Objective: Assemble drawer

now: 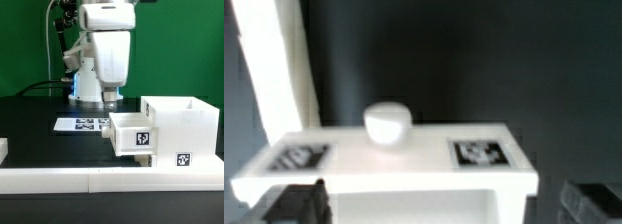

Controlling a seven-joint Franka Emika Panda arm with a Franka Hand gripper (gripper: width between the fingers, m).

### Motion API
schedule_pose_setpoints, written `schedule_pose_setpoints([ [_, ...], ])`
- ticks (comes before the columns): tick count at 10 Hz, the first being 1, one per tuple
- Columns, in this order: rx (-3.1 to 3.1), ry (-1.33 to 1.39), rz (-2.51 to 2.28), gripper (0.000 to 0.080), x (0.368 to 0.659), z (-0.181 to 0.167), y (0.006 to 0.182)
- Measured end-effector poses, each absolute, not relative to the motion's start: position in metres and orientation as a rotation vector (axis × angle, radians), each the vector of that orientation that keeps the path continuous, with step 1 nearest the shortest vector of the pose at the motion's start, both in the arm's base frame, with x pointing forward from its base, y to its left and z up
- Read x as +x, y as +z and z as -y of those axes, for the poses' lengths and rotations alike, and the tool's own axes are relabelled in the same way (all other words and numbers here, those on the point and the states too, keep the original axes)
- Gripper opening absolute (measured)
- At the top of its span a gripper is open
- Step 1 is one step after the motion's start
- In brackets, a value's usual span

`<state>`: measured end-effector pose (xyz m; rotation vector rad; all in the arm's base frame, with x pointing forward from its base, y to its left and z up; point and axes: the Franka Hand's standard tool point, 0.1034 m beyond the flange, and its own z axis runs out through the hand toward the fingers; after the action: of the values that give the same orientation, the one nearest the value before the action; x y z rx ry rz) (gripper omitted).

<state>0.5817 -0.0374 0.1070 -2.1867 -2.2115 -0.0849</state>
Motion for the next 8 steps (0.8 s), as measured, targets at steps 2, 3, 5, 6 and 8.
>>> schedule_pose_setpoints([
  [2, -2.204, -0.097, 2.196, 0.0649, 0.592, 0.052, 0.107],
  [3, -2.205, -0.096, 2.19, 0.0649, 0.591, 0.056, 0.106],
  [5, -2.194, -0.101, 2.196, 0.0649, 0.59, 0.056, 0.105],
  [6, -2.143, -0.182, 2.173, 0.0649, 0.588, 0.063, 0.101],
  [8, -2.106, -0.25, 2.087, 0.0649, 0.583, 0.062, 0.081],
])
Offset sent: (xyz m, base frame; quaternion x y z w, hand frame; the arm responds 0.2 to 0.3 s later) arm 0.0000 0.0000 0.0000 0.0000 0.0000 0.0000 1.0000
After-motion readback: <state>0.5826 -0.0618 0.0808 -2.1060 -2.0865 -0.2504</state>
